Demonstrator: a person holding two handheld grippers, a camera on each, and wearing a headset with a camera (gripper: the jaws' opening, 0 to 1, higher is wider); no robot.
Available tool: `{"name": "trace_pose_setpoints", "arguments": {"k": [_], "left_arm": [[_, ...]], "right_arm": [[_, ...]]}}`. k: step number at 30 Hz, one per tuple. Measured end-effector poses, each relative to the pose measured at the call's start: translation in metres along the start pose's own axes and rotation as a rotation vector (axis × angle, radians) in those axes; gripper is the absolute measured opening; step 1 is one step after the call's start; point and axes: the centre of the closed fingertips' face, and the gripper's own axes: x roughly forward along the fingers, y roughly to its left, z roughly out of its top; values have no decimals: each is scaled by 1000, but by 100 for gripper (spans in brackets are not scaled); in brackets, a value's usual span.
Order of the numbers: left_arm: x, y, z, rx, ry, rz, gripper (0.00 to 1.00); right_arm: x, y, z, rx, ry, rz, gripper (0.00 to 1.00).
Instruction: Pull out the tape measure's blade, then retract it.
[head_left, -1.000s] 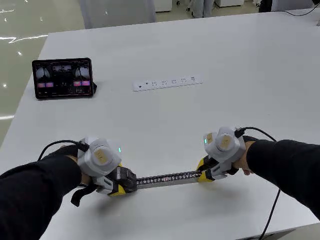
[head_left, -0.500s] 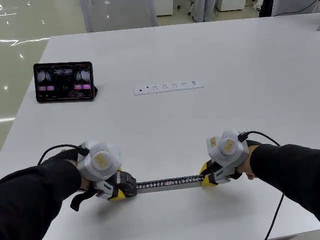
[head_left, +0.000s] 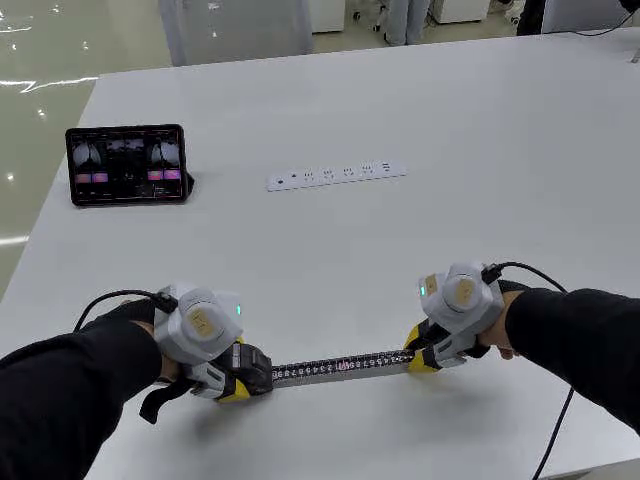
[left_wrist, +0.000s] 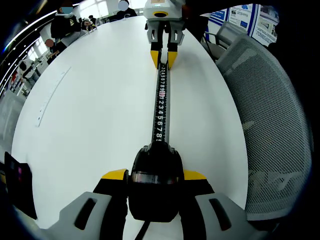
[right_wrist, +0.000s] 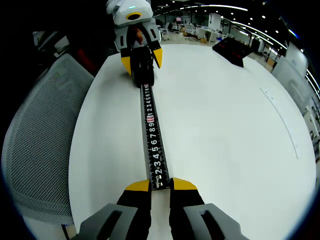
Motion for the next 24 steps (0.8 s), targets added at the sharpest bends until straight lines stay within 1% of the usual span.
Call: {"name": "trace_pose_setpoints", "arguments": {"k": [24], "left_arm": [[0,0,0,-1,-1,0,35]], "right_arm": [[-7,-2,-11,18,9,-9,9]]}}
